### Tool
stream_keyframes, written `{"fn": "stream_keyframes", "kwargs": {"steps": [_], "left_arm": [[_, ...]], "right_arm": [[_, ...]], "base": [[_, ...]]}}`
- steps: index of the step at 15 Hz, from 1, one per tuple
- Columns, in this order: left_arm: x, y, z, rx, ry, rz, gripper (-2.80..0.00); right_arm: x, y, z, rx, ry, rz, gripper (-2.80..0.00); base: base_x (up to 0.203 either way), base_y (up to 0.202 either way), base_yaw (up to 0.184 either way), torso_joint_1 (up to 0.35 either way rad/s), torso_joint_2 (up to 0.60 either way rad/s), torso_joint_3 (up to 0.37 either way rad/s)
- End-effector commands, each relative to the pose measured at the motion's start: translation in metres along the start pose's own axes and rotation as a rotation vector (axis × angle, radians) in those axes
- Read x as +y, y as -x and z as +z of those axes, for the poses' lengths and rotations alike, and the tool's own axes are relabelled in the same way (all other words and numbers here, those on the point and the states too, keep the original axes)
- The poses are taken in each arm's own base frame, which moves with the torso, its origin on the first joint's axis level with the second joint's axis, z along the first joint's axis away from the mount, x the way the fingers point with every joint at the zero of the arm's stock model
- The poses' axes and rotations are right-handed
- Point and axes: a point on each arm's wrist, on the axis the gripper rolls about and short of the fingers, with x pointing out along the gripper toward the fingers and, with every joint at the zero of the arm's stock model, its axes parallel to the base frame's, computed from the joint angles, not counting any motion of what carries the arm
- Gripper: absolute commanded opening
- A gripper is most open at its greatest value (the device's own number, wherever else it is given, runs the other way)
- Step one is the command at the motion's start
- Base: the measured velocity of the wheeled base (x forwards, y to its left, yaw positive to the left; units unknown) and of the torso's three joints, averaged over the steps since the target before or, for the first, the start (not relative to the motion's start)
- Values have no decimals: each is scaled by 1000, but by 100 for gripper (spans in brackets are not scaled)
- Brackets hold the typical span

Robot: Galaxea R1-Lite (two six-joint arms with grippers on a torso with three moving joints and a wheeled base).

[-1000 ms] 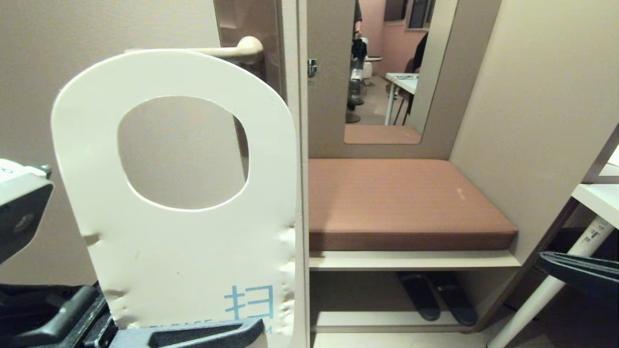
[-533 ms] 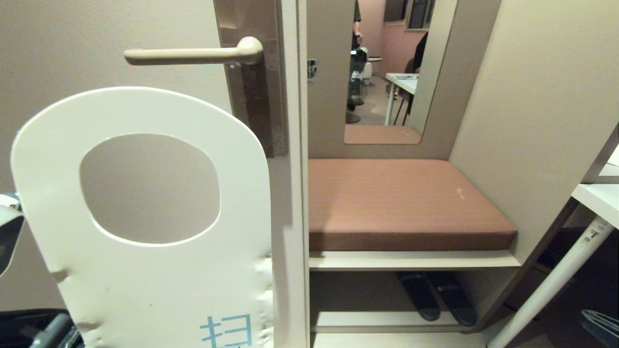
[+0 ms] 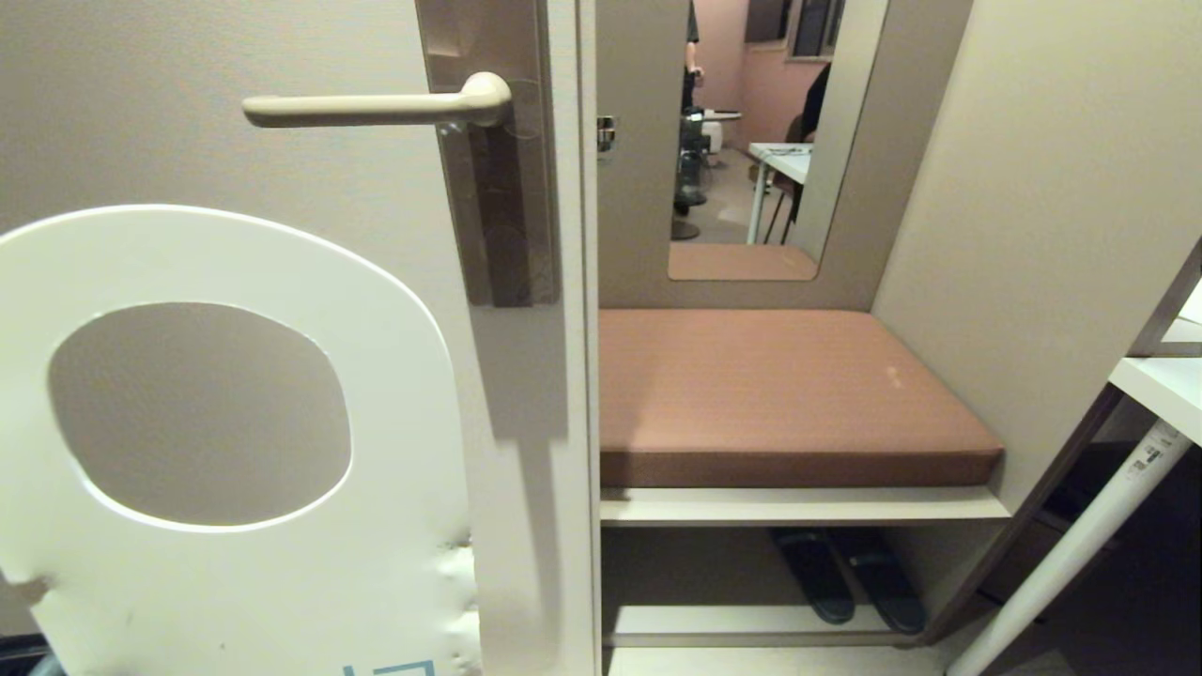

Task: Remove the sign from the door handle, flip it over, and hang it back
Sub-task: Hang the sign back with the other side facing out

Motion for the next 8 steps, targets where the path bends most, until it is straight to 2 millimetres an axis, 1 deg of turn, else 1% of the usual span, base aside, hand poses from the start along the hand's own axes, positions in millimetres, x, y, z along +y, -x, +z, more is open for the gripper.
{"fn": "stream_keyframes", "kwargs": {"steps": [1,3,5,7,8], "left_arm": [[-2,2,1,-9,-4,-5,-280],[-2,3,0,-8,-3,-5,-280],[-2,4,0,-11,-5,-5,-280],[-4,6,1,-21,-12,-6,-280],[-5,7,2,-29,-16,-8,-280]], "right_arm": [[1,1,-7,36,8,-59,-280],[4,-3,-8,-12,6,34,-280],[8,-10,-18,-54,22,130,-280],[9,-13,-23,-69,48,138,-280],[9,-13,-24,-62,26,139,-280]], "base": [[0,0,0,0,0,0],[0,0,0,0,0,0],[0,0,0,0,0,0],[0,0,0,0,0,0],[0,0,0,0,0,0]]}}
